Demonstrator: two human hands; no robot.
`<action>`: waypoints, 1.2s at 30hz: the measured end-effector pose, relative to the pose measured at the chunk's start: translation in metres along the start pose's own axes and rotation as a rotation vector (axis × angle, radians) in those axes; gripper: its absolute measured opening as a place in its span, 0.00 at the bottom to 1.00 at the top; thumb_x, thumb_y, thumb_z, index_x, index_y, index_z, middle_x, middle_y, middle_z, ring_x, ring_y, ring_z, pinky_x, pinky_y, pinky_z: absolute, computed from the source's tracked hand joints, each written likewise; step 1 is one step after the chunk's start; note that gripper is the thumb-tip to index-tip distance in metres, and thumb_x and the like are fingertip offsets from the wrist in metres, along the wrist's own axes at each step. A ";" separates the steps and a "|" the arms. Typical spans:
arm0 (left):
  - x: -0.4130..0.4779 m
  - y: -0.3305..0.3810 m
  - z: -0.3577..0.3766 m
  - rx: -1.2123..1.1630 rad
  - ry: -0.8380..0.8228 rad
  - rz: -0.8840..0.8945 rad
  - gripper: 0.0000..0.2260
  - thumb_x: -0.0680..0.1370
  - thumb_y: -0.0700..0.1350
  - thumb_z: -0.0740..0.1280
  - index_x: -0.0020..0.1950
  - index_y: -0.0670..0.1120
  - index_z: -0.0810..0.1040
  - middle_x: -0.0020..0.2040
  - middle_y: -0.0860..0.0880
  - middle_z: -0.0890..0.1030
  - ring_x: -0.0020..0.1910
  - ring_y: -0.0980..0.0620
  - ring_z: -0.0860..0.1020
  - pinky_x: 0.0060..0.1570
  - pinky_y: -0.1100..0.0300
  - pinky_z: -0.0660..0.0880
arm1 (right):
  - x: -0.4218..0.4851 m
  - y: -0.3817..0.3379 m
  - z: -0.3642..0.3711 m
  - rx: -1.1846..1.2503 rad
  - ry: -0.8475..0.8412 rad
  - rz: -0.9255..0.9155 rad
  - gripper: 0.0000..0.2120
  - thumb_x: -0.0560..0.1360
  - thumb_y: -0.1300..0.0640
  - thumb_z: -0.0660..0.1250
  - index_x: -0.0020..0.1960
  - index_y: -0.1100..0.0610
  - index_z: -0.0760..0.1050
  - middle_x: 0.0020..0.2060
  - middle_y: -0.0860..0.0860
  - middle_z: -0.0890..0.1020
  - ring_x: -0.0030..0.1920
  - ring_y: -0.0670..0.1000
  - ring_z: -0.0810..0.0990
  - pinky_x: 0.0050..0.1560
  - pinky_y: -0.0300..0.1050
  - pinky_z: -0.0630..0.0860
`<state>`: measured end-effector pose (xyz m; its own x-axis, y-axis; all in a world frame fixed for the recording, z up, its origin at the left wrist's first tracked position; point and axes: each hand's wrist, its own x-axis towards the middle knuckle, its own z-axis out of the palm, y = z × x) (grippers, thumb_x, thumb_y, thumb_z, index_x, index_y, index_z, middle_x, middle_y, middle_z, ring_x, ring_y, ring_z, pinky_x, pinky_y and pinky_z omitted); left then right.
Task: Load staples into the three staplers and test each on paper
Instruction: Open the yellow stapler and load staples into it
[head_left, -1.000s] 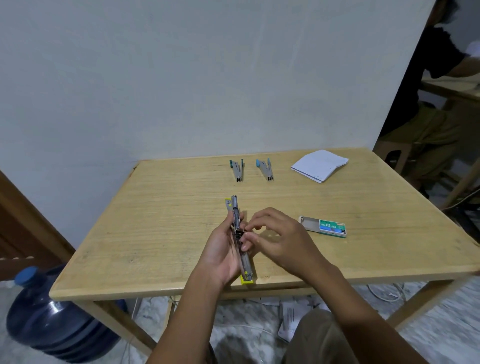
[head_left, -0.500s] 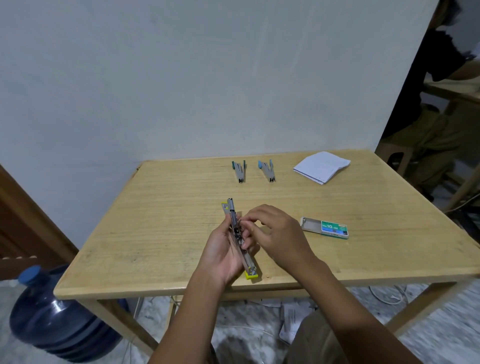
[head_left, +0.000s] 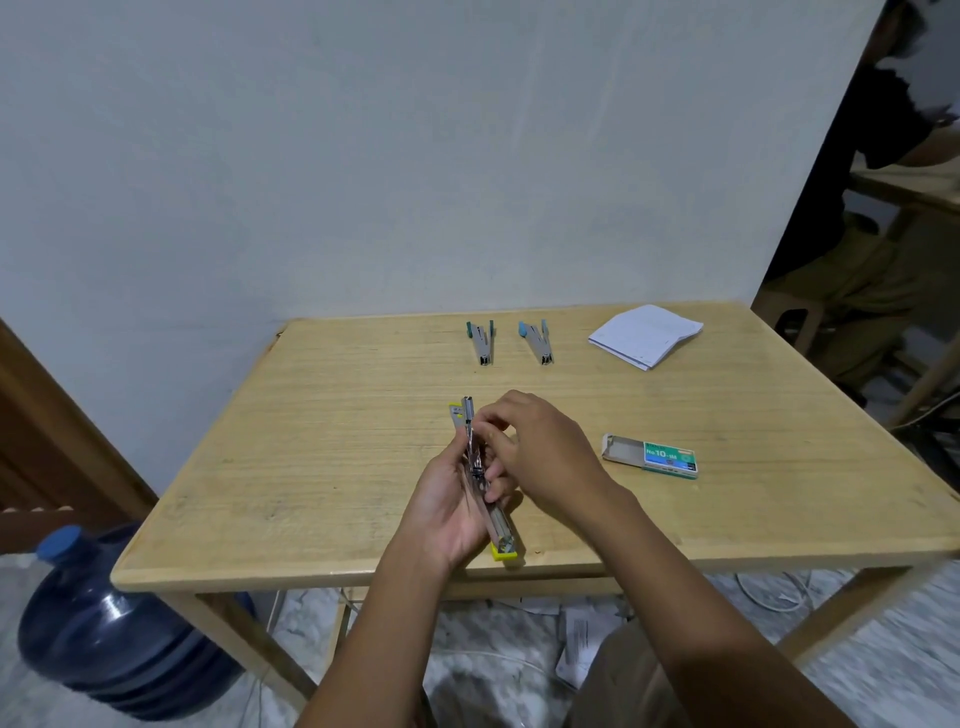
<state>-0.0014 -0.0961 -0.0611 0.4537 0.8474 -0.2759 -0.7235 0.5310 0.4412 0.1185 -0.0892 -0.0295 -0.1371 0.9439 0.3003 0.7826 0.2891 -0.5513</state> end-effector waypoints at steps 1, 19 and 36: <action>0.000 0.000 0.000 -0.007 0.003 0.002 0.17 0.82 0.53 0.57 0.45 0.43 0.78 0.29 0.46 0.68 0.23 0.53 0.65 0.25 0.63 0.62 | 0.001 0.000 0.000 -0.010 -0.014 0.004 0.09 0.80 0.48 0.63 0.54 0.46 0.81 0.50 0.42 0.79 0.53 0.44 0.75 0.49 0.45 0.73; 0.002 -0.001 0.000 0.046 0.011 0.002 0.15 0.82 0.51 0.58 0.48 0.42 0.77 0.30 0.45 0.68 0.24 0.53 0.66 0.24 0.63 0.63 | -0.010 -0.001 -0.007 -0.030 0.024 0.021 0.12 0.79 0.45 0.63 0.57 0.44 0.82 0.49 0.41 0.79 0.52 0.43 0.77 0.48 0.46 0.75; 0.001 0.002 0.002 -0.047 0.069 0.000 0.16 0.82 0.53 0.58 0.43 0.43 0.74 0.42 0.44 0.79 0.34 0.50 0.73 0.34 0.57 0.74 | -0.064 0.014 -0.039 0.091 -0.377 -0.191 0.20 0.67 0.48 0.78 0.55 0.44 0.75 0.60 0.38 0.68 0.54 0.41 0.79 0.54 0.46 0.78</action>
<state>-0.0017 -0.0943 -0.0589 0.4178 0.8448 -0.3343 -0.7481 0.5287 0.4012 0.1617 -0.1518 -0.0257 -0.4999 0.8595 0.1069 0.6676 0.4610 -0.5847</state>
